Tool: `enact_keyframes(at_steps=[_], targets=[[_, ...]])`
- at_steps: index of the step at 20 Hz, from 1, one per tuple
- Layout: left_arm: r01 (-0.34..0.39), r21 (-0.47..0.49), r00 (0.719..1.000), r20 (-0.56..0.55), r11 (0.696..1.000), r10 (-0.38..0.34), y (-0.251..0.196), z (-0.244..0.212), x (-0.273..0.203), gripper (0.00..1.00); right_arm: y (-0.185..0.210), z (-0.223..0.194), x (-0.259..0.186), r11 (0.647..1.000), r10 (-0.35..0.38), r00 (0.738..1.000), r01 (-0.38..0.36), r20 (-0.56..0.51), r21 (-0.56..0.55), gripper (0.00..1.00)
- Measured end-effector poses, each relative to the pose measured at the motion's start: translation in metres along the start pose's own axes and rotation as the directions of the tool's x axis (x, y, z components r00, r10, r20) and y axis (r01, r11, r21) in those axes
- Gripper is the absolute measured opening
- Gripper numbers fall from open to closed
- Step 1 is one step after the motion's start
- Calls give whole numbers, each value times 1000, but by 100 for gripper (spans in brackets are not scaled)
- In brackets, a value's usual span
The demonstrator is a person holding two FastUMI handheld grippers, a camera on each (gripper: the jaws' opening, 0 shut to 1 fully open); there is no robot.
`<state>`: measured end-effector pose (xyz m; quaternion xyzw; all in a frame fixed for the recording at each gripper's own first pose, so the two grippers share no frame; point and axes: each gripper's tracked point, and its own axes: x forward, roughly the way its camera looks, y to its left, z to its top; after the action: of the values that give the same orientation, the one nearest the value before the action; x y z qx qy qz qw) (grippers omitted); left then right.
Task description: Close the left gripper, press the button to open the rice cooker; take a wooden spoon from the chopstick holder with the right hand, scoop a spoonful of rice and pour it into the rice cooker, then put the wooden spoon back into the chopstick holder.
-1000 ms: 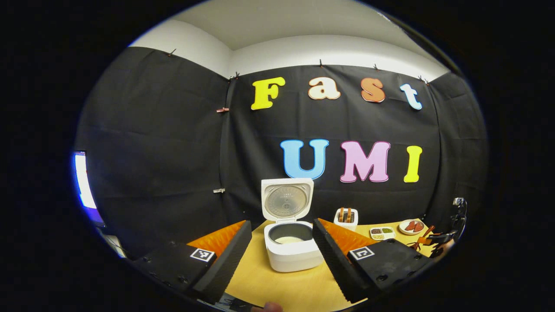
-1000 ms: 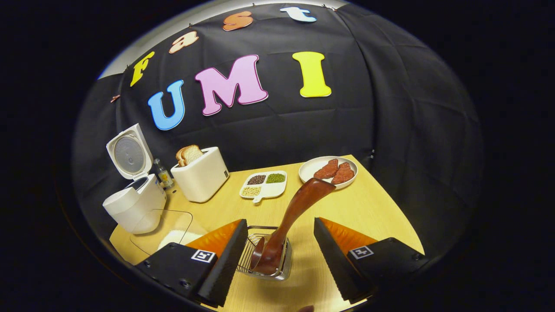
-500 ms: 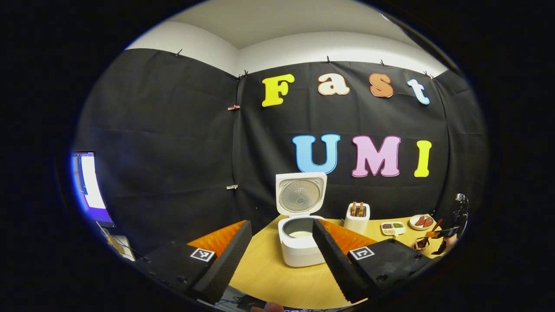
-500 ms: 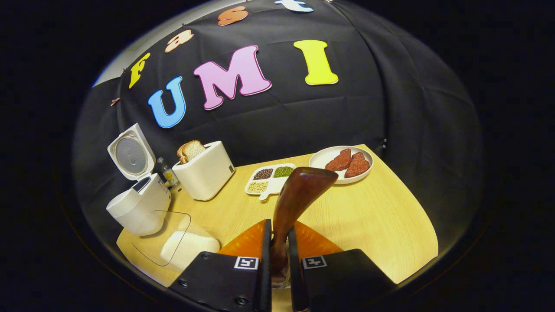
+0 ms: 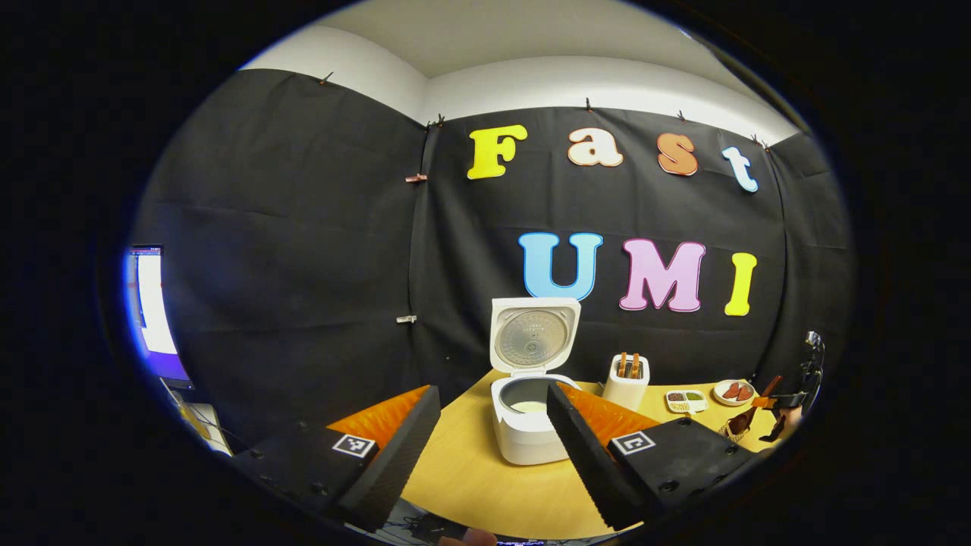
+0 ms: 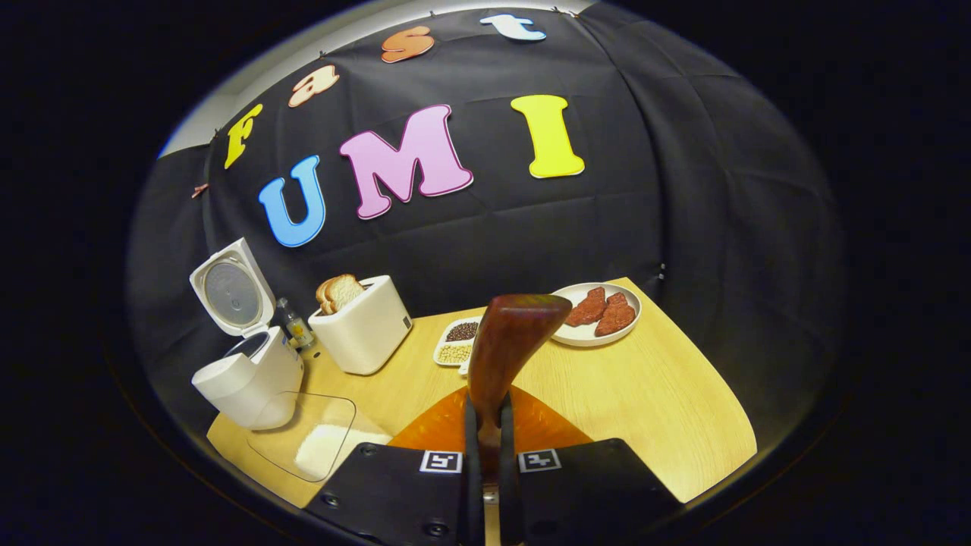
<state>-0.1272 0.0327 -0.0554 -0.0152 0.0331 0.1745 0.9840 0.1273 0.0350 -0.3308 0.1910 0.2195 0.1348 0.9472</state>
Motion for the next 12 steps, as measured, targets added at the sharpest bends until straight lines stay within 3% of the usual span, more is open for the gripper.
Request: enact_keyframes(at_steps=[6, 9, 12], targets=[[44, 9, 999, 4, 999, -45, 5, -5, 18, 97, 50, 58, -32, 998, 57, 991, -53, 119, -44, 12], [65, 17, 998, 5, 998, -65, 9, -10, 27, 98, 100, 71, -41, 986, 133, 980, -116, 145, -119, 12], [84, 13, 996, 2, 996, -84, 13, -12, 33, 97, 164, 63, -42, 950, 231, 965, -196, 126, -242, 12]])
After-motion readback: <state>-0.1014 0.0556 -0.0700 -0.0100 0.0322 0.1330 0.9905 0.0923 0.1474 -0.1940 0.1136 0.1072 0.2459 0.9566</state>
